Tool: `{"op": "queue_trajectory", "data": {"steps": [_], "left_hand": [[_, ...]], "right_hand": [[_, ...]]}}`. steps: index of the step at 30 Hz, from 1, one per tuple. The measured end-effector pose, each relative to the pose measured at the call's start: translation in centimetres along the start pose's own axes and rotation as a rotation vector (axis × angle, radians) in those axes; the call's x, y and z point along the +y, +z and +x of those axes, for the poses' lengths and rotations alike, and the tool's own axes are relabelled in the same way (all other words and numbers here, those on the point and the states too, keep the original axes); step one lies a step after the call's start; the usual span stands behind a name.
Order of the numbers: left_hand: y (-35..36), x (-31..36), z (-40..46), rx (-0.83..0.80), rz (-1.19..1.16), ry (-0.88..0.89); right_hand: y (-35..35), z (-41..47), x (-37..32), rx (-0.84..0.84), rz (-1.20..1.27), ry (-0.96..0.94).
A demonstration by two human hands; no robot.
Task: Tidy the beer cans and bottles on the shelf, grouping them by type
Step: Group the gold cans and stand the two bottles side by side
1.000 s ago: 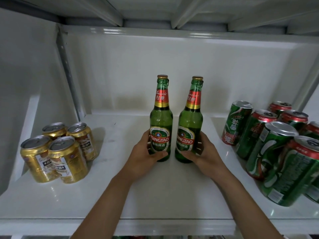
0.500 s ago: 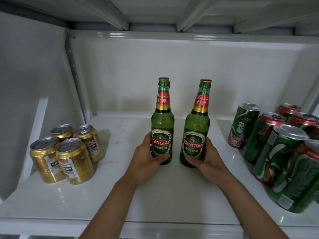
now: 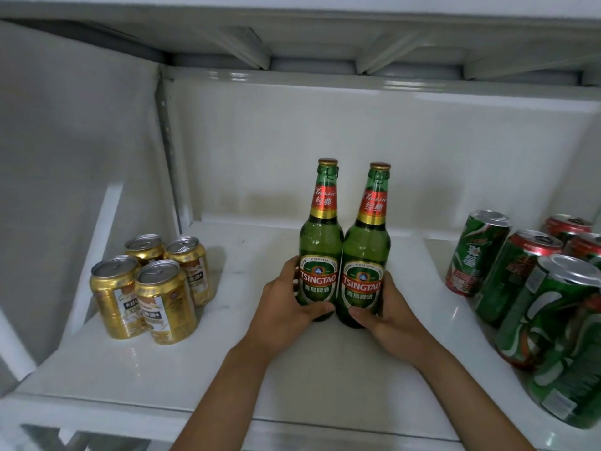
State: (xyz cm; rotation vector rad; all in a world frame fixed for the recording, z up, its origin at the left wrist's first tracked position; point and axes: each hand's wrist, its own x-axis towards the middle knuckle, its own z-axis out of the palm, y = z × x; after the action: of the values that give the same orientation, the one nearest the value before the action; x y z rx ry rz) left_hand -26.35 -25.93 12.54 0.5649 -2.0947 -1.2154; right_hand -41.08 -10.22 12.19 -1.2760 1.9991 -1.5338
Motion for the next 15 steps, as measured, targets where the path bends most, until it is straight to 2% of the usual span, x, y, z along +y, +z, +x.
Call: {"op": "queue_trajectory", "data": {"steps": [6, 15], "left_hand": [[-0.04, -0.21, 0.0, -0.01, -0.012, 0.013], [-0.03, -0.37, -0.45, -0.015, -0.028, 0.042]], "right_hand": [[0.01, 0.04, 0.21, -0.012, -0.023, -0.026], [0.62, 0.07, 0.21, 0.099, 0.039, 0.019]]}}
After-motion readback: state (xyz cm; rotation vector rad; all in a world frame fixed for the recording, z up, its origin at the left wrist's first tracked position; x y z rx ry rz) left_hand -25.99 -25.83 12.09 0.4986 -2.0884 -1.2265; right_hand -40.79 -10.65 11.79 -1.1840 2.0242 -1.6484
